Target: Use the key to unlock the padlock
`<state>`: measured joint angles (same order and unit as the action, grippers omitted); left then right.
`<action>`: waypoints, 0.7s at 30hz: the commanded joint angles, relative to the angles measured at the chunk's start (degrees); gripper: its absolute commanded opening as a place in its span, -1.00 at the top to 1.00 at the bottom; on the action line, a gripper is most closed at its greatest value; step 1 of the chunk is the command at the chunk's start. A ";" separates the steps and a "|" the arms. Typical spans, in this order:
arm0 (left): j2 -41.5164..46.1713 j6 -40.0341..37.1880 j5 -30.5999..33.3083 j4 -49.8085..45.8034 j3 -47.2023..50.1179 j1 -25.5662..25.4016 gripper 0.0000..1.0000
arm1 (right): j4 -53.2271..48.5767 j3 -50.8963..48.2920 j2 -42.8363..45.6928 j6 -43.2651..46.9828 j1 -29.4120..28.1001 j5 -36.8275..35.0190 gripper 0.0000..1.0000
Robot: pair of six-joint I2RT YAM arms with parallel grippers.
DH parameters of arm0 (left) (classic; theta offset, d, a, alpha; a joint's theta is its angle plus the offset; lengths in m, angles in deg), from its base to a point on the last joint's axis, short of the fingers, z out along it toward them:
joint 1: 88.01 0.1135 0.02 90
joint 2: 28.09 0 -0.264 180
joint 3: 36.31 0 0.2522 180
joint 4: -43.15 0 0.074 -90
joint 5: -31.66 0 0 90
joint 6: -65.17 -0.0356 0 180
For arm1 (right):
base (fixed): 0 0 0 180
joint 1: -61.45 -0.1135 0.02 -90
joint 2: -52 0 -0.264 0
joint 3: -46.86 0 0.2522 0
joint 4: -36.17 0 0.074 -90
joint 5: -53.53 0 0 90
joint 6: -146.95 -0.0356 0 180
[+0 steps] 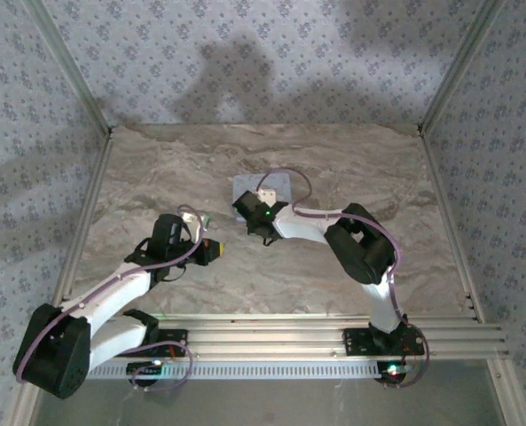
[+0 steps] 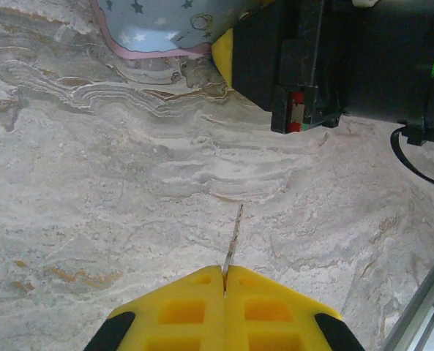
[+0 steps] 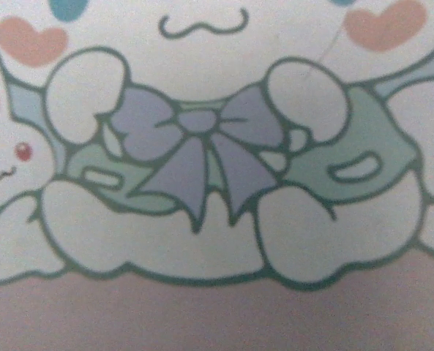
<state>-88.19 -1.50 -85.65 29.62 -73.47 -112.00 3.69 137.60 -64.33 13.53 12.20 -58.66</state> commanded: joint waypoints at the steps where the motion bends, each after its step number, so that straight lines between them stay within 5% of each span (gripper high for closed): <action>1: 0.86 -2.14 -2.07 1.12 0.45 0.43 1.00 | -2.62 1.58 2.60 1.00 0.97 2.22 1.00; 21: -5.55 -3.37 -10.04 14.42 0.28 -1.13 1.00 | -8.34 0.99 9.79 -0.30 6.13 32.61 1.00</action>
<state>-92.63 -3.42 -92.82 38.36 -73.47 -112.45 -3.67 137.68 -56.86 14.23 17.40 -33.37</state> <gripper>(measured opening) 0.058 0.101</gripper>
